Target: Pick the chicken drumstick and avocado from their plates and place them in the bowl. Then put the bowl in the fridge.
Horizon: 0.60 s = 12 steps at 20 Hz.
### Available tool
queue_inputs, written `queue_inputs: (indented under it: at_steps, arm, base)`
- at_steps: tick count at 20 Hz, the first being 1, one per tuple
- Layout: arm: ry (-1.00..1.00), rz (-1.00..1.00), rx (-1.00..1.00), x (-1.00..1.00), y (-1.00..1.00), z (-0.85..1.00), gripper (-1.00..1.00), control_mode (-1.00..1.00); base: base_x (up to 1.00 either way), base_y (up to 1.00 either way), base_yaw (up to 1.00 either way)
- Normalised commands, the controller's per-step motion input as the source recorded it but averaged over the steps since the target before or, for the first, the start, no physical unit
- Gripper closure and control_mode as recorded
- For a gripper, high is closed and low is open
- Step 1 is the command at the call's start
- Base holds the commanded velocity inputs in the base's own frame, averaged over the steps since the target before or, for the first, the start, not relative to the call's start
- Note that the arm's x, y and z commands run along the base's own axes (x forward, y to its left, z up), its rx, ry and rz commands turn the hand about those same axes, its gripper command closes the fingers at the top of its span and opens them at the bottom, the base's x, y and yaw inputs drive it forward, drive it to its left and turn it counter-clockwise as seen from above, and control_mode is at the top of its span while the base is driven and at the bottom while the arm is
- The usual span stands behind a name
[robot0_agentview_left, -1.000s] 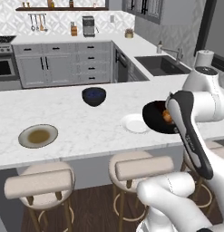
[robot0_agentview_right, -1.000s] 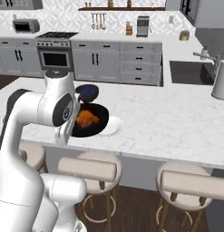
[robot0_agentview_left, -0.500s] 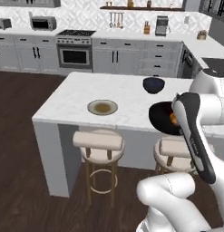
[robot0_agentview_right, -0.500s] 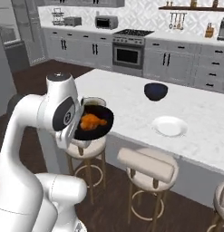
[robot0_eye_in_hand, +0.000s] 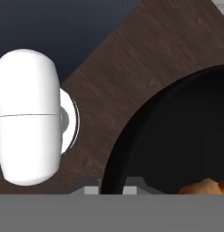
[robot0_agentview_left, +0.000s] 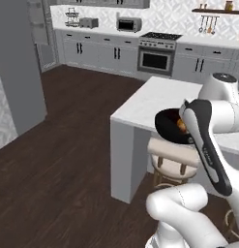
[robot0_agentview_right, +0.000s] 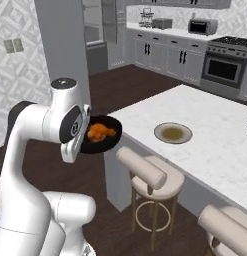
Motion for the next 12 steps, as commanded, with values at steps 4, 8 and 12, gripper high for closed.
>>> queue_inputs:
  at_steps: [4,8,12]
  arm:
    - [0.00,0.00,0.00,0.00,0.00,0.00,1.00,1.00]
    - [0.00,0.00,0.00,0.00,0.00,0.00,1.00,1.00]
    - [0.00,0.00,0.00,0.00,0.00,0.00,1.00,1.00]
  base:
    - [1.00,1.00,-0.08]
    - [0.88,1.00,-0.15]
    - [0.94,1.00,-0.21]
